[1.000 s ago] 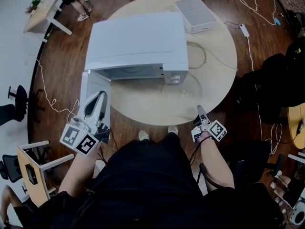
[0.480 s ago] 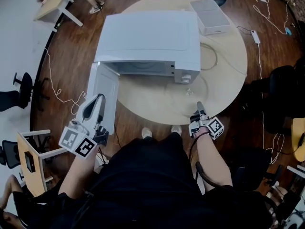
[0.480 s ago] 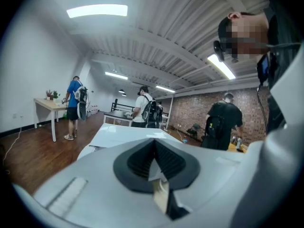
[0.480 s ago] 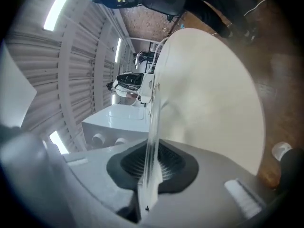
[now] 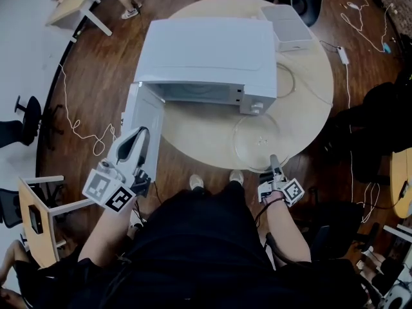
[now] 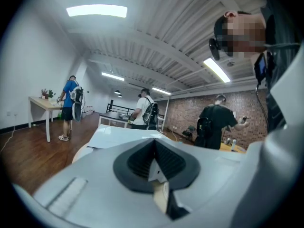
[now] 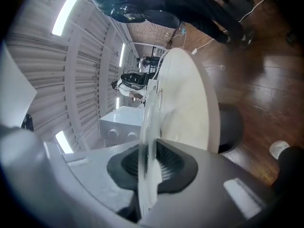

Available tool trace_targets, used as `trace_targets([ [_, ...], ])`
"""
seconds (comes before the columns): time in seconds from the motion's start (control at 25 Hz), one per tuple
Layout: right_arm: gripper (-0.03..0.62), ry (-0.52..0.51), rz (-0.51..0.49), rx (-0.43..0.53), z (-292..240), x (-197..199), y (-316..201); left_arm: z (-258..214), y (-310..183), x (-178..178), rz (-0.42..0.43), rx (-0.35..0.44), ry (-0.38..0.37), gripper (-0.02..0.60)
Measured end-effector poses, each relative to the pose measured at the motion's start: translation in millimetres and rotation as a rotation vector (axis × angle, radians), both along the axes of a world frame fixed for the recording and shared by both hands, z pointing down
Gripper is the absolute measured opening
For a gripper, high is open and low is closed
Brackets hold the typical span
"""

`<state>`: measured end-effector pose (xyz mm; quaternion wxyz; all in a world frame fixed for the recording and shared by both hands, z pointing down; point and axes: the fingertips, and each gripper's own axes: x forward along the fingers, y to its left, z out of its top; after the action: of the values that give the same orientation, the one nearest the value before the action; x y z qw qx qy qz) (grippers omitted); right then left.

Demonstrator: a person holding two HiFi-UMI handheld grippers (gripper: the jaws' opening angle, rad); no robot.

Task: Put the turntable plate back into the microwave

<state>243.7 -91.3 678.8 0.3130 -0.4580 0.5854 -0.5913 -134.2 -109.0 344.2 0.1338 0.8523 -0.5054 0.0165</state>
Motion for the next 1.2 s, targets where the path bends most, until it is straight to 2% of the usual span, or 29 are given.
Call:
trace_targets([
  [0.16, 0.026, 0.004, 0.002, 0.01, -9, -3, 28, 4, -2, 11, 0.069, 0.002, 0.033, 0.003],
  [0.32, 0.026, -0.028, 0.0, 0.054, -27, -26, 39, 4, -1, 14, 0.135, 0.013, 0.05, 0.003],
  [0.48, 0.026, -0.073, -0.023, 0.094, -40, -66, 42, 4, -4, 7, 0.185, 0.026, 0.033, 0.003],
  [0.64, 0.026, -0.116, -0.054, 0.116, -47, -116, 33, -11, -5, -5, 0.205, 0.049, 0.072, 0.003],
  [0.8, 0.026, -0.138, -0.094, 0.144, -56, -162, 5, -26, 3, -24, 0.199, 0.071, 0.091, 0.002],
  [0.92, 0.026, -0.145, -0.113, 0.163, -62, -190, -26, -32, 12, -42, 0.178, 0.093, 0.073, 0.003],
  [1.2, 0.026, -0.148, -0.07, 0.185, -70, -232, -110, -46, 40, -101, 0.066, 0.124, 0.03, 0.003],
])
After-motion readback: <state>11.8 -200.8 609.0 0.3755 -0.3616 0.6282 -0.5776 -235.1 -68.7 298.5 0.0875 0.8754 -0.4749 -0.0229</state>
